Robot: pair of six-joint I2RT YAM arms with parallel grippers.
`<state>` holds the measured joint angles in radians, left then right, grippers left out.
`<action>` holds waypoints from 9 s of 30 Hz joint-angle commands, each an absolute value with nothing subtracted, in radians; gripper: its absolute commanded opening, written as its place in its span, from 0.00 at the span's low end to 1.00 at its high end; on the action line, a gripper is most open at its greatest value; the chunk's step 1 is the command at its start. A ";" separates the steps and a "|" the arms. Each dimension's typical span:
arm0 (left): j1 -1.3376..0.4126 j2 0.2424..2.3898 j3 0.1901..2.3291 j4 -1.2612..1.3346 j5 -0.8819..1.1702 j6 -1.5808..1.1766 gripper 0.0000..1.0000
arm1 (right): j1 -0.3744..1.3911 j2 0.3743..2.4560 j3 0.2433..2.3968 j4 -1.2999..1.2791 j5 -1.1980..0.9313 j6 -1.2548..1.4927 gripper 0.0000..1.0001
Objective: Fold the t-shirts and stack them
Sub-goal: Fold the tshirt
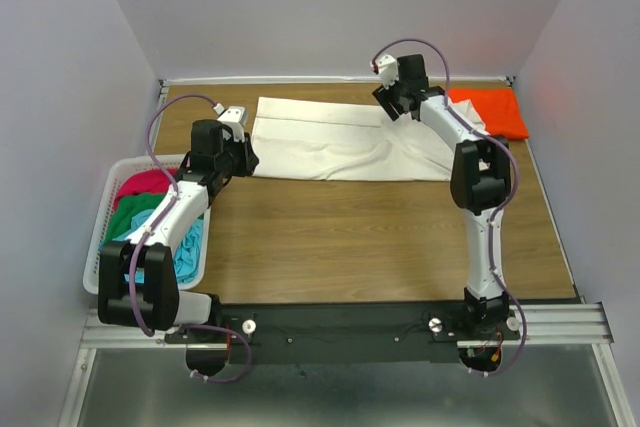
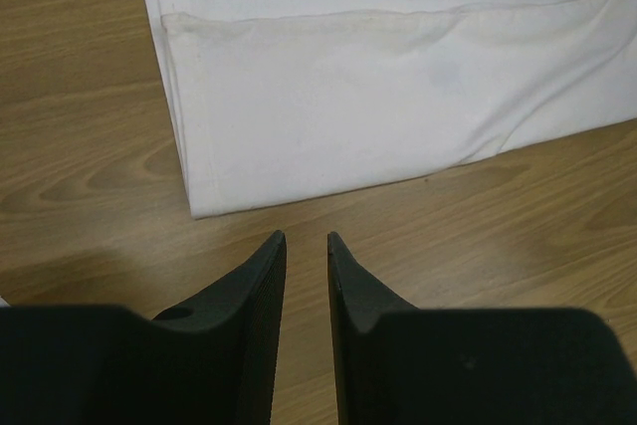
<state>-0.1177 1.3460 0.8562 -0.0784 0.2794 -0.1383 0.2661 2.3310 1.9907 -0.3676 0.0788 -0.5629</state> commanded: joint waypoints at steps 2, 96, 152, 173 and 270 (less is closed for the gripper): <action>-0.114 1.338 0.881 -0.089 0.258 -0.123 0.31 | 0.252 2.117 1.877 -0.299 0.008 -0.463 0.80; -0.092 1.237 0.990 -0.124 0.008 -0.222 0.42 | 0.505 1.790 1.460 -0.538 -0.511 -0.799 0.73; -0.109 1.127 0.825 0.181 0.475 -0.261 0.84 | 0.820 1.533 1.155 -0.770 -0.517 -0.891 0.67; -0.526 2.393 2.126 -0.557 0.442 -0.147 0.68 | -0.212 1.328 0.922 -0.588 -0.856 -0.565 0.69; -0.198 0.614 0.676 0.094 -0.400 -0.100 0.77 | 1.124 1.795 1.042 -0.469 -0.276 -1.117 0.26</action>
<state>-0.1993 0.6163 0.6792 0.0628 -0.3927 -0.1081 1.1202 1.7885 1.0874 -0.5053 -0.3702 -1.1110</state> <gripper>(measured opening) 0.770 0.309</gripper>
